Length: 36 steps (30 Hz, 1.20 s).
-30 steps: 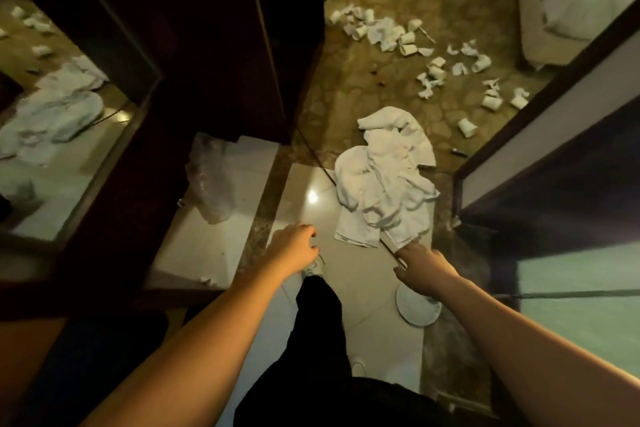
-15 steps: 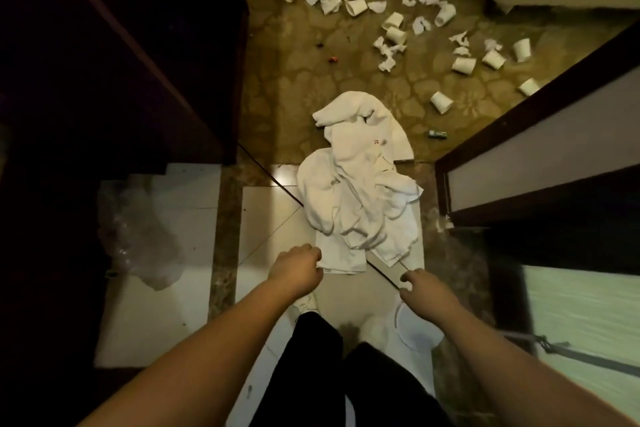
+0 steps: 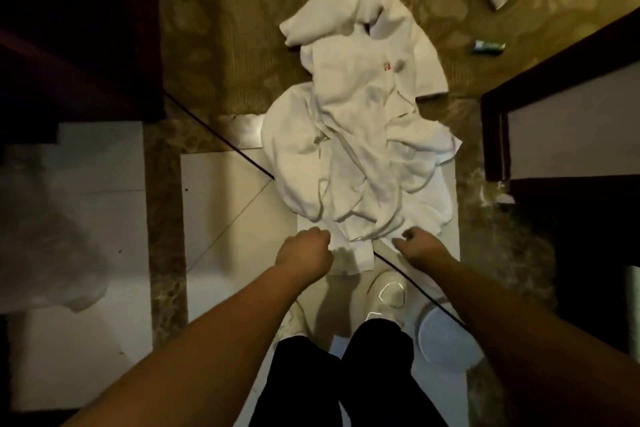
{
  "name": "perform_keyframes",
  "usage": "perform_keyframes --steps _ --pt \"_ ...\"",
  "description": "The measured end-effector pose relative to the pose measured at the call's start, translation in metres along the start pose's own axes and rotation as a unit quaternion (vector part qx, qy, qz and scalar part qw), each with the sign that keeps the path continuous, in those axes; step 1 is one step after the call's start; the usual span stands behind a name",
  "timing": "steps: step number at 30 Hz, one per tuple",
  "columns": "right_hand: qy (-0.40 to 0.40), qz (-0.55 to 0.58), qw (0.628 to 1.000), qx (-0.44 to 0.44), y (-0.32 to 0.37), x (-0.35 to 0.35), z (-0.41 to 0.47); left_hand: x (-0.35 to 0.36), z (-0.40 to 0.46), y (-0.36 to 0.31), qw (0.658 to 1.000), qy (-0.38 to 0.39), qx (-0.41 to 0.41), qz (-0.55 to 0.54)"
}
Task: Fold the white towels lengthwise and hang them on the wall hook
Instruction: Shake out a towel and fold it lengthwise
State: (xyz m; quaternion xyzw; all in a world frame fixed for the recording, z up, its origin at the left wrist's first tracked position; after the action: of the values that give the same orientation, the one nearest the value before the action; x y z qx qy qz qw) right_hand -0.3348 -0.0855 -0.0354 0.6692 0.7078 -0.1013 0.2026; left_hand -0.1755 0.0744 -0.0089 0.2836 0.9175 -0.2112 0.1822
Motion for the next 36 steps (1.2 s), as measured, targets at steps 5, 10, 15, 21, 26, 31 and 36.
perform_keyframes --steps 5,10,15,21,26,31,36 --pt "-0.018 0.090 0.995 0.041 0.001 0.031 0.089 0.033 0.085 -0.016 0.997 -0.012 0.004 -0.075" --pt "-0.066 0.212 0.972 0.080 -0.007 0.057 0.142 0.051 0.141 -0.017 0.985 -0.035 -0.012 -0.170" --pt "-0.045 0.193 0.980 0.004 -0.009 0.050 0.132 0.050 0.148 -0.014 0.932 -0.010 -0.059 -0.356" --pt "0.038 0.081 0.976 -0.200 0.023 0.030 0.023 0.020 0.100 -0.034 0.782 0.068 -0.100 -0.612" --pt "0.051 0.082 0.945 -0.312 0.043 0.010 -0.070 -0.032 0.035 -0.043 0.686 0.018 -0.083 -0.722" --pt "0.058 0.022 0.934 -0.352 0.082 -0.027 -0.161 -0.096 -0.049 -0.040 0.622 0.006 -0.077 -0.779" --pt "0.061 0.079 0.940 -0.327 0.117 -0.065 -0.264 -0.158 -0.154 -0.045 0.648 -0.019 -0.020 -0.761"
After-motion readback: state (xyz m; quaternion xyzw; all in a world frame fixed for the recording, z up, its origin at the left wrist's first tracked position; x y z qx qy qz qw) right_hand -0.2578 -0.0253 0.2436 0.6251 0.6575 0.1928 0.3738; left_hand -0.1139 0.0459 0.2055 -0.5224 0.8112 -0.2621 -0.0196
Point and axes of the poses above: each hand's wrist, its own z-axis towards the middle knuckle, its own x-axis out of the palm, y = z × x, the point moved 2 cm from there along z, towards the middle knuckle, and after that the axes turned 1 degree about y, right-handed, at the moved point
